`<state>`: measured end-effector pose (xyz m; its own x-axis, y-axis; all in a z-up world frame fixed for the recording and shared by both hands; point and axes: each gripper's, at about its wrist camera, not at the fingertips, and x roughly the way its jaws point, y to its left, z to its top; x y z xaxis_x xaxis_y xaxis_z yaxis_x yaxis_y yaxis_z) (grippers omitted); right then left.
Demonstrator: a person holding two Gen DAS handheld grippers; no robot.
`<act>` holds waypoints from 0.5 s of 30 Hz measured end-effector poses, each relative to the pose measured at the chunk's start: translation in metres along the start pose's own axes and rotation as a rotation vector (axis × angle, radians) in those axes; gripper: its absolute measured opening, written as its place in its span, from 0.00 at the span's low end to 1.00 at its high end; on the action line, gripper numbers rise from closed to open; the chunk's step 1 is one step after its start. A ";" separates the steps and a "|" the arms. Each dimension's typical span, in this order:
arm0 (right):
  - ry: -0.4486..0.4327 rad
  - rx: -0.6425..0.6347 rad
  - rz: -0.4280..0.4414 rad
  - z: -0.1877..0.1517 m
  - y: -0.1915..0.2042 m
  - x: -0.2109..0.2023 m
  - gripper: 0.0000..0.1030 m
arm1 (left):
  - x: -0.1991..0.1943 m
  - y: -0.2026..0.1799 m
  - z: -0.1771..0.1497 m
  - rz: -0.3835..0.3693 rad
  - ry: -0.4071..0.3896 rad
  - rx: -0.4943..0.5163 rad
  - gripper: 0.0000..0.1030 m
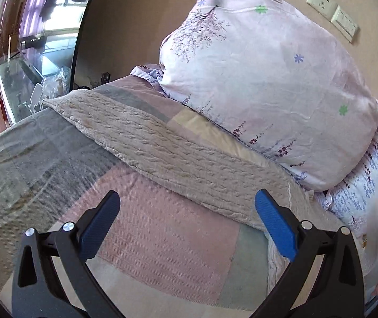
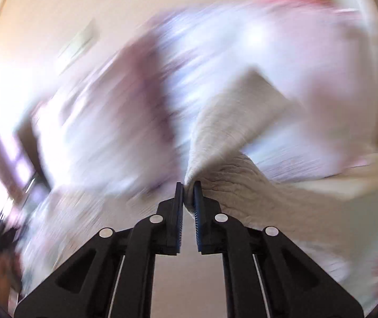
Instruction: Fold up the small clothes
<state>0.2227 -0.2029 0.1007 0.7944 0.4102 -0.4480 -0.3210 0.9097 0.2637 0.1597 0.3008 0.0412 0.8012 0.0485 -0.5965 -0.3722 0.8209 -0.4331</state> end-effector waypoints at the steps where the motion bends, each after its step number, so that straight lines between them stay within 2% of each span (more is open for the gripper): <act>1: 0.101 -0.044 0.075 -0.013 0.029 0.025 0.19 | 0.002 0.006 0.004 -0.003 0.003 -0.030 0.98; 2: 0.191 -0.080 0.131 -0.028 0.053 0.043 0.20 | 0.005 0.014 0.008 0.000 0.007 -0.066 0.98; 3: 0.238 -0.110 0.161 -0.041 0.072 0.054 0.20 | 0.006 0.022 0.012 0.006 0.009 -0.100 0.98; 5: 0.218 -0.127 0.160 -0.049 0.082 0.052 0.30 | 0.012 0.043 0.021 0.006 0.021 -0.184 0.98; 7: 0.140 -0.082 0.117 -0.038 0.063 0.034 0.62 | 0.018 0.064 0.029 0.004 0.037 -0.264 0.93; 9: 0.080 -0.025 0.072 -0.029 0.038 0.015 0.66 | 0.025 0.084 0.038 0.009 0.044 -0.338 0.80; 11: 0.055 0.012 0.026 -0.018 0.014 0.000 0.67 | 0.034 0.107 0.046 0.008 0.052 -0.435 0.73; 13: 0.037 0.055 -0.028 -0.018 -0.009 -0.013 0.71 | 0.037 0.123 0.053 -0.005 0.022 -0.513 0.66; 15: 0.031 0.098 -0.065 -0.021 -0.031 -0.021 0.72 | 0.043 0.139 0.062 -0.010 0.003 -0.590 0.57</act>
<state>0.2050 -0.2386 0.0844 0.7952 0.3540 -0.4923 -0.2165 0.9241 0.3149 0.1713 0.4527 -0.0026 0.8048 0.0399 -0.5922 -0.5632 0.3661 -0.7408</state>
